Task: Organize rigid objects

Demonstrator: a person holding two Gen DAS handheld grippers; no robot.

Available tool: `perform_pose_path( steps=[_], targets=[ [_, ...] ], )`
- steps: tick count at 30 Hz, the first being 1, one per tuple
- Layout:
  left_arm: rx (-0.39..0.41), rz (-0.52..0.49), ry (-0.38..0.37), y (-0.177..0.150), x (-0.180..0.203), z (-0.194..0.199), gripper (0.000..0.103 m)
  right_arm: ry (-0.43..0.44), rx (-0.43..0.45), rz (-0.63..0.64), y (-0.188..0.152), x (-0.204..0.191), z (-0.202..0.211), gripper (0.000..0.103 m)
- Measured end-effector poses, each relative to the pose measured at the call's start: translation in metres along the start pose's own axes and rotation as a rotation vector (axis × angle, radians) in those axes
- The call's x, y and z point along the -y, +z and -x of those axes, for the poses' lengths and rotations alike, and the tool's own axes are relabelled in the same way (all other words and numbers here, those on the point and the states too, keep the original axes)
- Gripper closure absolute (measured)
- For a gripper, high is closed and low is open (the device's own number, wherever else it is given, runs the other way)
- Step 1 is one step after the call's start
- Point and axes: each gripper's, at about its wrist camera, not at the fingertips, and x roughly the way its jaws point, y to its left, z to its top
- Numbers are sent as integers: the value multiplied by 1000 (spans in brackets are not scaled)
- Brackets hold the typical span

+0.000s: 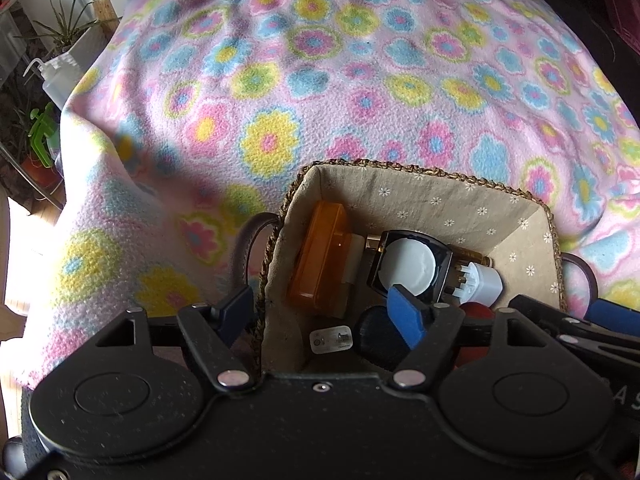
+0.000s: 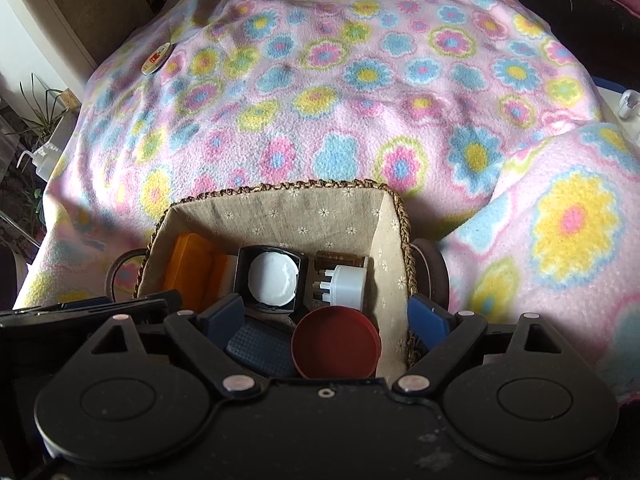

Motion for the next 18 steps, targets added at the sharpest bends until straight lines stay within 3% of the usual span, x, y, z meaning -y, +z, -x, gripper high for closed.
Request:
perform_pose_path(
  steps=[2,11,18],
  targets=[
    [2,12,-2,0,-1,1,30,-6,25,-1,1,1,4,0],
    [28,26,-6,-2,-2,5,29,13,60,8,1,0,9,0],
    [68,0,39,-4,4,11,24,-9,101,9,-2,-1,12,0]
  ],
)
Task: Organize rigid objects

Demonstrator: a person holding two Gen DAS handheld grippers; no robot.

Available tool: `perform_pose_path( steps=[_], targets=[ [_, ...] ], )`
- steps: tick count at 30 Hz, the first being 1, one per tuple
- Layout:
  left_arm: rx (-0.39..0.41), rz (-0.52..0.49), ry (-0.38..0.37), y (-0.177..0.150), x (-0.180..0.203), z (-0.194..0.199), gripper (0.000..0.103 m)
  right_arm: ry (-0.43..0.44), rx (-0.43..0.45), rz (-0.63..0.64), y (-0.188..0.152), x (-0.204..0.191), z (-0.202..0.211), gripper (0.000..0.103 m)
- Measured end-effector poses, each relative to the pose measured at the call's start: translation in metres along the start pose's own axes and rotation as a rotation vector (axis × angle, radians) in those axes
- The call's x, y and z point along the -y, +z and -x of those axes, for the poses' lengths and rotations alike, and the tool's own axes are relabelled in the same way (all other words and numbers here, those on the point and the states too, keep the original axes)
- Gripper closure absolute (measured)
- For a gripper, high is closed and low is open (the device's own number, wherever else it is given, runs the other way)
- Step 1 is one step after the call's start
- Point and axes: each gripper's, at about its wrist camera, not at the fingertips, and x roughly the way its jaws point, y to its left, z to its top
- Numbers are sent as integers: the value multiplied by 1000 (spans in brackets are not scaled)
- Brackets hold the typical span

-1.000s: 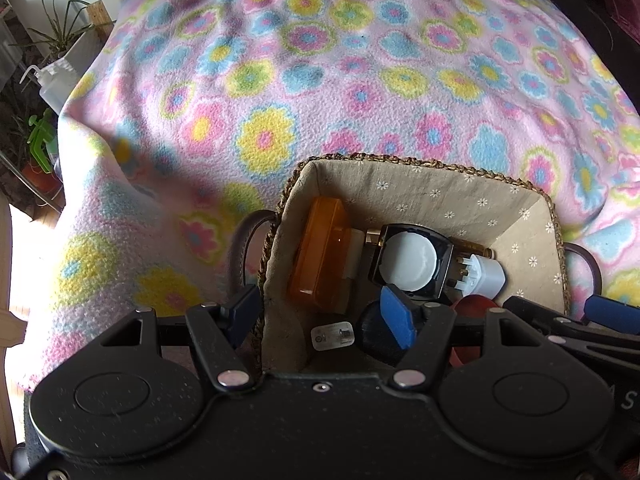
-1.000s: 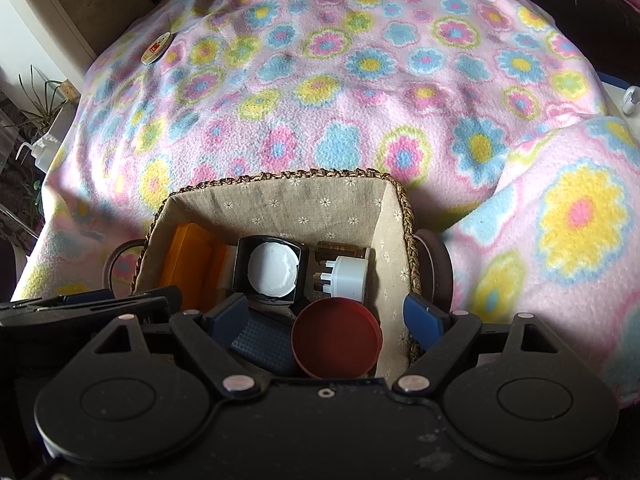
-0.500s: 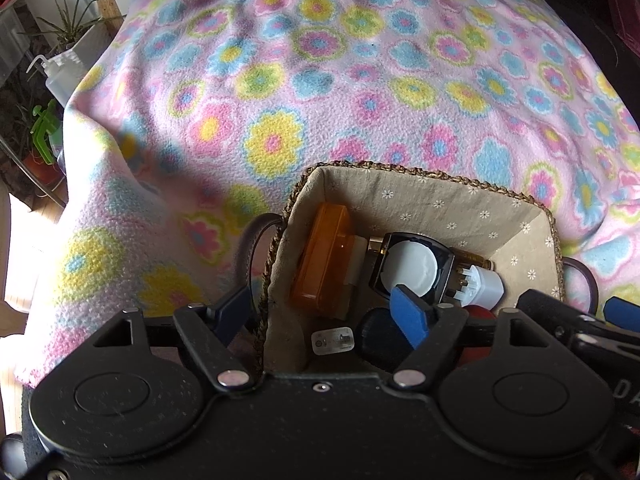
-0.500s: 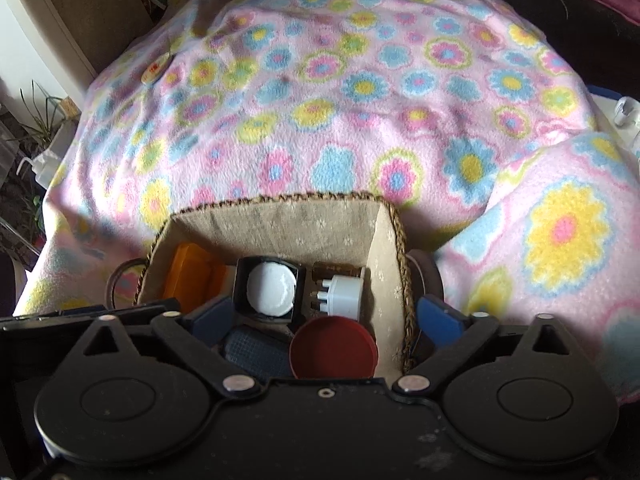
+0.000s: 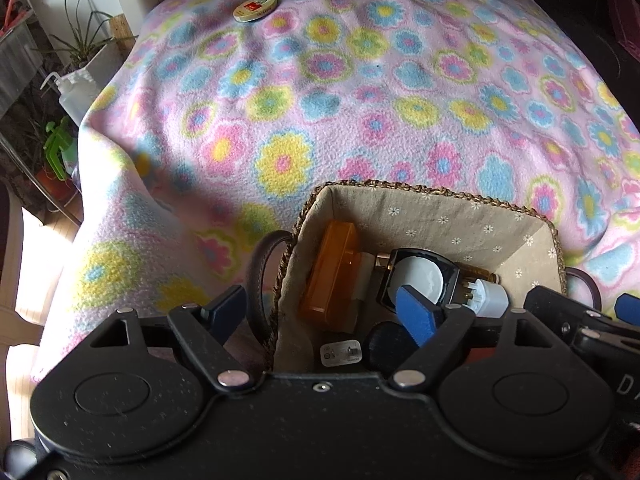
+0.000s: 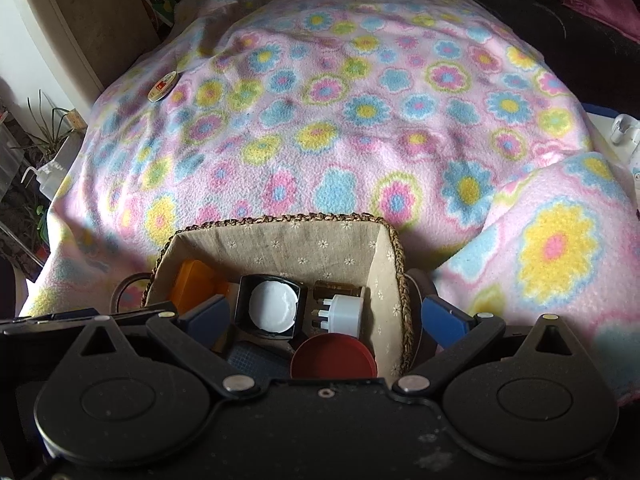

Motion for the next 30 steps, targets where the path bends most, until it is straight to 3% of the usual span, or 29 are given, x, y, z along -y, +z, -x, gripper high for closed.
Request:
perform_pose_path(
  steps=[7,30],
  targets=[
    [-16,-41,37,-1,4,-2,24,-18,-10,-9,-1,0,-2,0],
    [-56,-27,28,0,-1,-7,24,-34,-41,9,0,-2,-7,0]
  ],
)
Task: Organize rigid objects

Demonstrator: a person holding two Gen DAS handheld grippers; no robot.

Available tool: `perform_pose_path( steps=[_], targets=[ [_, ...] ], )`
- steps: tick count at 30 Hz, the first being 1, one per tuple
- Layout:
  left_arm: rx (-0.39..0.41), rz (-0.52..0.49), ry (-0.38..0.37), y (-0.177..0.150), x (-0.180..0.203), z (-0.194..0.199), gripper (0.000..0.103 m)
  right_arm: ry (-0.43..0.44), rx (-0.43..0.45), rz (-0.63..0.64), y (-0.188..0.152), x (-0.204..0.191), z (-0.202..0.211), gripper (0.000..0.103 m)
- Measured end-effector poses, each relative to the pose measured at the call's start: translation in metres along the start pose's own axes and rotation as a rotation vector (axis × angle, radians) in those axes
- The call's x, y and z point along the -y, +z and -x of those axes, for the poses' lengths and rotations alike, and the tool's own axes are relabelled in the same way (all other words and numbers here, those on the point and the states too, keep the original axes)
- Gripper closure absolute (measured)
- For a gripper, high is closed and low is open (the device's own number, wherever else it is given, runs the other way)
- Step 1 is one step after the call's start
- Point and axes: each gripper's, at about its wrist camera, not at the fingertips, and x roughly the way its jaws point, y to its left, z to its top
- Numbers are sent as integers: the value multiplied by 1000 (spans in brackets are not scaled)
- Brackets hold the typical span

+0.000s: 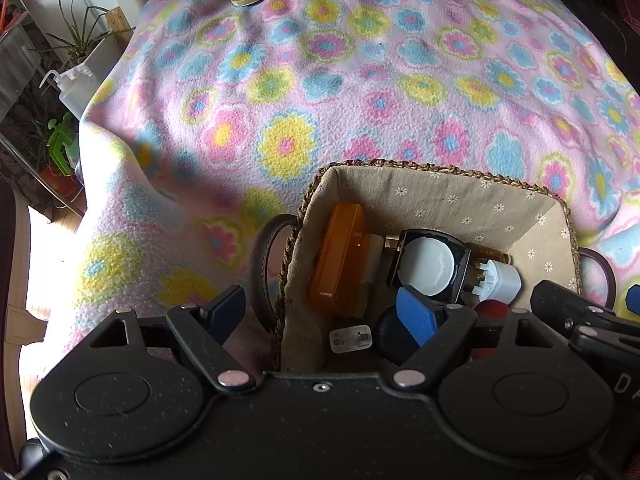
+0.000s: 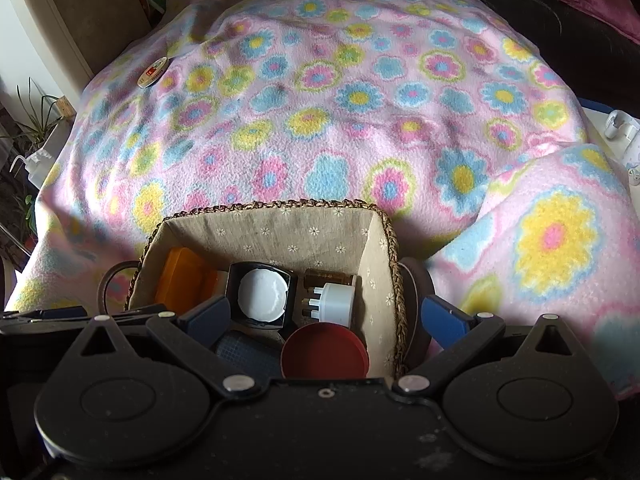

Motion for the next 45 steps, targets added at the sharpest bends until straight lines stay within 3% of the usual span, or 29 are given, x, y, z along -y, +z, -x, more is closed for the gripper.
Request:
perform_pose_path(
  steps=[45],
  targets=[
    [-3,-6,12,0,0,-2,23,0,-4,1,0,1,-1,0]
  ],
)
